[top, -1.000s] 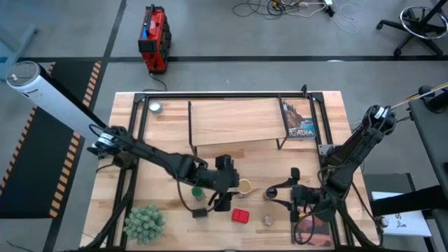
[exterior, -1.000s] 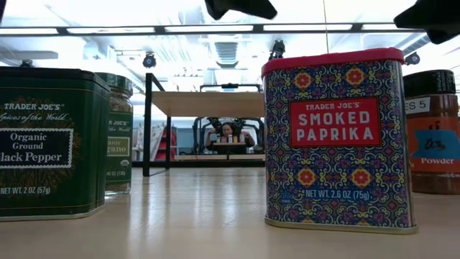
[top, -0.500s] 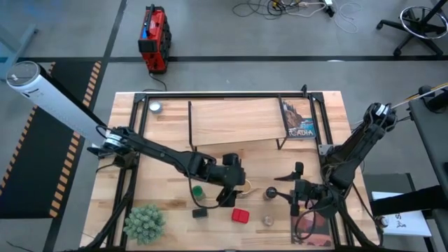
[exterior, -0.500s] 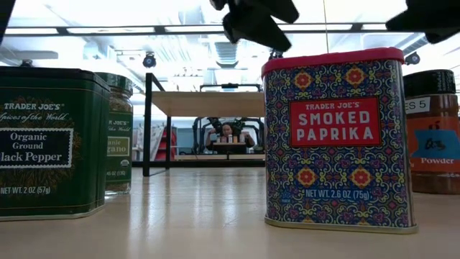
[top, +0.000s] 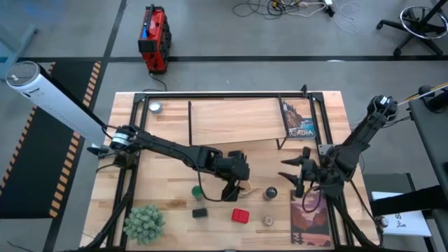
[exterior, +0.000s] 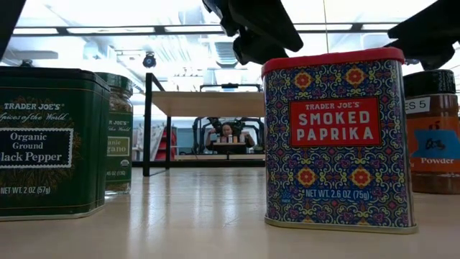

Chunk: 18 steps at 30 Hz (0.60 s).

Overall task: Shelf spices
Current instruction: Put the gold seasoning bottle on the shelf

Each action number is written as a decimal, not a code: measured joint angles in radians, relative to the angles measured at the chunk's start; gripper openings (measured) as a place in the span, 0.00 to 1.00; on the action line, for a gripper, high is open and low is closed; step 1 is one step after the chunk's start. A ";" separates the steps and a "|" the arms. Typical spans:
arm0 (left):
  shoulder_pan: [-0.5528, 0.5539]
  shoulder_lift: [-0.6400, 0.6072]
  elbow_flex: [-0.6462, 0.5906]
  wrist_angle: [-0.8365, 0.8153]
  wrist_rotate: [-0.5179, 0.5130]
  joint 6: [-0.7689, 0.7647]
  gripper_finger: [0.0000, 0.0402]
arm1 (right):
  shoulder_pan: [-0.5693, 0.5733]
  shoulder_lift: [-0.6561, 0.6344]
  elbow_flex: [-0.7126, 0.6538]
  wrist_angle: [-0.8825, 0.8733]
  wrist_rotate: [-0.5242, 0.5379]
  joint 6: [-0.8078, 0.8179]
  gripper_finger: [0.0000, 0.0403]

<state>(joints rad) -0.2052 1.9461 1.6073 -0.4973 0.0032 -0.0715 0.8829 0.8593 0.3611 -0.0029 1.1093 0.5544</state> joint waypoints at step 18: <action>-0.001 0.000 0.000 0.012 0.037 0.040 0.69 | -0.203 0.005 -0.077 0.405 -0.530 -0.312 0.49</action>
<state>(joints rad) -0.2060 1.9461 1.6073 -0.4856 0.0401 -0.0320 0.6796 0.8648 0.2839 0.4019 0.5789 0.2424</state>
